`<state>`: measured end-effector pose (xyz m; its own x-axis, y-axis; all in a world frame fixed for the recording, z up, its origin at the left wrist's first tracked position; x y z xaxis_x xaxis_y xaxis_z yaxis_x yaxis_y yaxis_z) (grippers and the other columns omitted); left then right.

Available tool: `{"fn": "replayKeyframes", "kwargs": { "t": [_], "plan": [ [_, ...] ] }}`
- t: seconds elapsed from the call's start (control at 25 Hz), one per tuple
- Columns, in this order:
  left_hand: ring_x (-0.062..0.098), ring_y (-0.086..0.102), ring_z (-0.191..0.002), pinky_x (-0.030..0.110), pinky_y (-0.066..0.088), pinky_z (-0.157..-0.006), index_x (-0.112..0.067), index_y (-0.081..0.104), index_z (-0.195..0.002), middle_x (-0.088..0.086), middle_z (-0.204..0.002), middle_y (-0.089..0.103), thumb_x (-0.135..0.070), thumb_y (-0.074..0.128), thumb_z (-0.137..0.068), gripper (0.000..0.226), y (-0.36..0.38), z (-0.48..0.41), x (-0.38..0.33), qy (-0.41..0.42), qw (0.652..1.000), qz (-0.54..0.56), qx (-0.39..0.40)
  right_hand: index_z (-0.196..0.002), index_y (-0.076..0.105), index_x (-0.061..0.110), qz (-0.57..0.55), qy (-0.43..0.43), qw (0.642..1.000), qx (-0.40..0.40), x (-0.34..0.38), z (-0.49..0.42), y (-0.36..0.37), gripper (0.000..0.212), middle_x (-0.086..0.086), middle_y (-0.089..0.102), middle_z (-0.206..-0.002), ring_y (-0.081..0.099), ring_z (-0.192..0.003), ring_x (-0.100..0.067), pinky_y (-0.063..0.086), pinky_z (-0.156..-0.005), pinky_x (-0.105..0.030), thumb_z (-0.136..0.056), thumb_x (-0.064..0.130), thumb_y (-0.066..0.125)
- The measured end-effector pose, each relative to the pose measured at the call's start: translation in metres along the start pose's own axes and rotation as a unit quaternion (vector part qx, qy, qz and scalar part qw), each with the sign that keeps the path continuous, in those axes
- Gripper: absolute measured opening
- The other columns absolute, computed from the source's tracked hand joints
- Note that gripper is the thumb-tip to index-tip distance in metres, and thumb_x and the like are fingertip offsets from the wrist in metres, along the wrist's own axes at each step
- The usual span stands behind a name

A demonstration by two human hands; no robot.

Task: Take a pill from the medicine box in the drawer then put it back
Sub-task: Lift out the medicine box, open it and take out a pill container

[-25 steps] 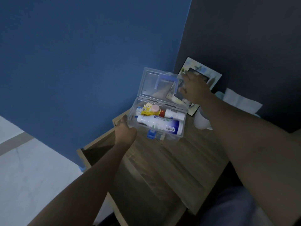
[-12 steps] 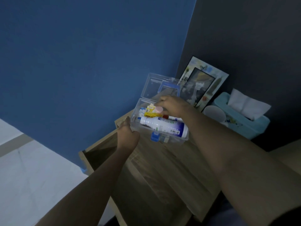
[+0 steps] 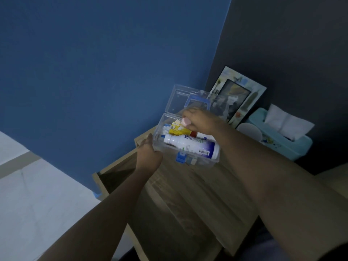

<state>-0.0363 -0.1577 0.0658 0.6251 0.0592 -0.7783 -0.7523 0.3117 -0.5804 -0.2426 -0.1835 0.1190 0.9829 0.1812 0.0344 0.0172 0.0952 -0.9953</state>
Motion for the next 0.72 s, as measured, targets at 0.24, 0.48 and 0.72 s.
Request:
{"fn": "replayKeyframes", "kwargs": {
  "t": [0.24,0.48,0.72],
  "plan": [
    [0.033,0.038,-0.135,0.034,0.033,-0.107,-0.007,0.028,-0.146,0.016,-0.147,0.041,-0.002,0.052,-0.081,0.069,-0.036,0.039,-0.038,0.059,0.998,-0.037,-0.009,-0.104,0.057,0.015,-0.294,0.082,0.934,-0.188,0.026,0.08,-0.045,0.029,-0.003,0.058,-0.101,0.061,-0.092,-0.025,0.053,-0.078,-0.041,-0.077,0.019,0.07],
    [0.02,0.065,-0.101,0.029,0.047,-0.091,-0.016,0.068,-0.114,0.009,-0.106,0.073,-0.019,0.057,-0.089,0.027,-0.055,0.07,-0.086,0.181,0.983,-0.007,0.018,-0.128,0.048,0.026,-0.426,0.1,0.857,-0.273,0.061,0.151,-0.029,0.06,0.006,0.06,-0.11,0.063,-0.099,-0.011,0.054,-0.087,-0.027,-0.075,0.017,0.074],
    [0.012,0.066,-0.092,0.026,0.049,-0.087,-0.013,0.074,-0.104,0.006,-0.101,0.075,-0.028,0.069,-0.083,0.027,-0.06,0.107,-0.126,0.232,0.962,0.017,0.14,-0.134,0.033,0.033,-0.44,0.083,0.845,-0.292,0.077,0.185,-0.049,0.076,0.029,0.057,-0.101,0.058,-0.09,0.012,0.044,-0.082,-0.003,-0.072,0.025,0.078]
  ]
}}
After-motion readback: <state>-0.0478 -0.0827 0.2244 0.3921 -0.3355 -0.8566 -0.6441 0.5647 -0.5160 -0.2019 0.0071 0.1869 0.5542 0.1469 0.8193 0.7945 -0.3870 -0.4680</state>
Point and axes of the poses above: each hand's wrist, its own z-axis away from the middle knuckle, its own y-axis out of the palm, x = y × z, the point moved 3 cm from there along -z, towards the middle knuckle
